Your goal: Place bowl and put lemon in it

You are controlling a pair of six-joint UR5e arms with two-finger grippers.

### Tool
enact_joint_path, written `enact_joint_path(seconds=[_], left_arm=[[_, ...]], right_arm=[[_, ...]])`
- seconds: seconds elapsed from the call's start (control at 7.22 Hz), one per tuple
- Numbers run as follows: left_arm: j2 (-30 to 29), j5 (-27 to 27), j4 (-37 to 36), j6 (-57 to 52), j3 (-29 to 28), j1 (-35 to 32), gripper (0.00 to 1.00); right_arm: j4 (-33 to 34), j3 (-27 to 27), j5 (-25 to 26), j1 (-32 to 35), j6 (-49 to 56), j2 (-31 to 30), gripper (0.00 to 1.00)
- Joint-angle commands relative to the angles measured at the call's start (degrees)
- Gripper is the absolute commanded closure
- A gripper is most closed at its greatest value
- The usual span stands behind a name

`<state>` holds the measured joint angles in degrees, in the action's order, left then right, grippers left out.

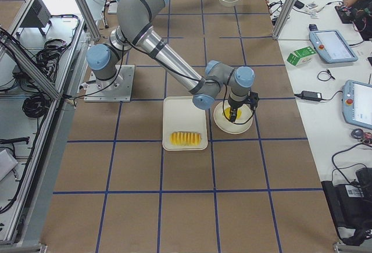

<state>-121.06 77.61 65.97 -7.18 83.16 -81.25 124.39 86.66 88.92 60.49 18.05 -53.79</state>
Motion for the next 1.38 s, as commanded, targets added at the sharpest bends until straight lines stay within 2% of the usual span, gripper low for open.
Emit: enact_joint_path(seconds=[0.0,0.14,0.28,0.42,0.69,0.83,1.25], left_arm=[[10.1,-4.66,-4.84,5.39,16.16,-4.34,1.0],[13.01,-3.97,-14.46,10.21,21.99,-9.14,1.0],[12.87,-3.44,-20.91,18.96,23.96,-14.41,1.0],[11.82,0.13,-24.02,23.57,24.42,-18.38,1.0],[11.54,1.57,-27.11,24.5,27.74,-20.79,1.0],[10.68,1.4,-30.69,24.76,28.37,-20.71,1.0],[7.08,1.57,-31.6,23.63,27.24,-20.53,1.0]], right_arm=[[-0.63,-0.09,0.72,-0.02,0.32,-0.34,1.0],[-1.33,-0.09,2.2,-0.02,0.24,-1.65,1.0],[-5.6,0.0,2.13,0.07,-0.29,-4.71,1.0],[-9.13,0.17,1.61,0.85,-0.55,-7.53,1.0],[-14.42,0.17,1.43,4.17,-1.08,-12.19,1.0],[-16.35,0.17,1.43,7.33,-6.22,-14.39,1.0],[-20.76,0.35,1.16,16.56,-15.72,-18.18,1.0]])
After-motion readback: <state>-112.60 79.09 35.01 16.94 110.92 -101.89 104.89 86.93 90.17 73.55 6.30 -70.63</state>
